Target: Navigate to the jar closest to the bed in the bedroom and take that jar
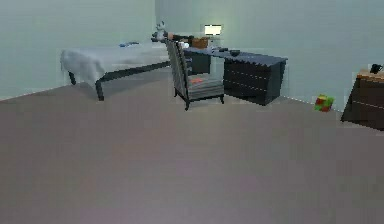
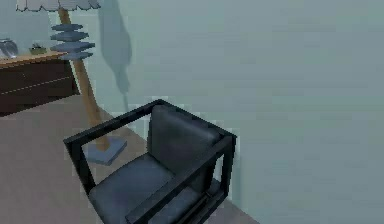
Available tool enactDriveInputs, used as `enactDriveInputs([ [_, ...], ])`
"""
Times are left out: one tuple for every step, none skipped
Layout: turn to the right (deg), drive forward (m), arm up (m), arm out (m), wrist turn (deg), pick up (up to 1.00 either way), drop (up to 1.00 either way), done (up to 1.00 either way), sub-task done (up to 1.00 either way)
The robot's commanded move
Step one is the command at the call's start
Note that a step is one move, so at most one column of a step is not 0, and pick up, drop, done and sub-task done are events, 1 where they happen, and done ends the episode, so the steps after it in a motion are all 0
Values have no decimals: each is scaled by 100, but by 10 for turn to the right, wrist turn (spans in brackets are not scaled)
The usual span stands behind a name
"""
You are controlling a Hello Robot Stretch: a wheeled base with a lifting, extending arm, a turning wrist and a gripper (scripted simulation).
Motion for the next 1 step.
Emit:
enactDriveInputs([
  [-30, 0, 0, 0, 0, 0, 0, 0, 0],
])
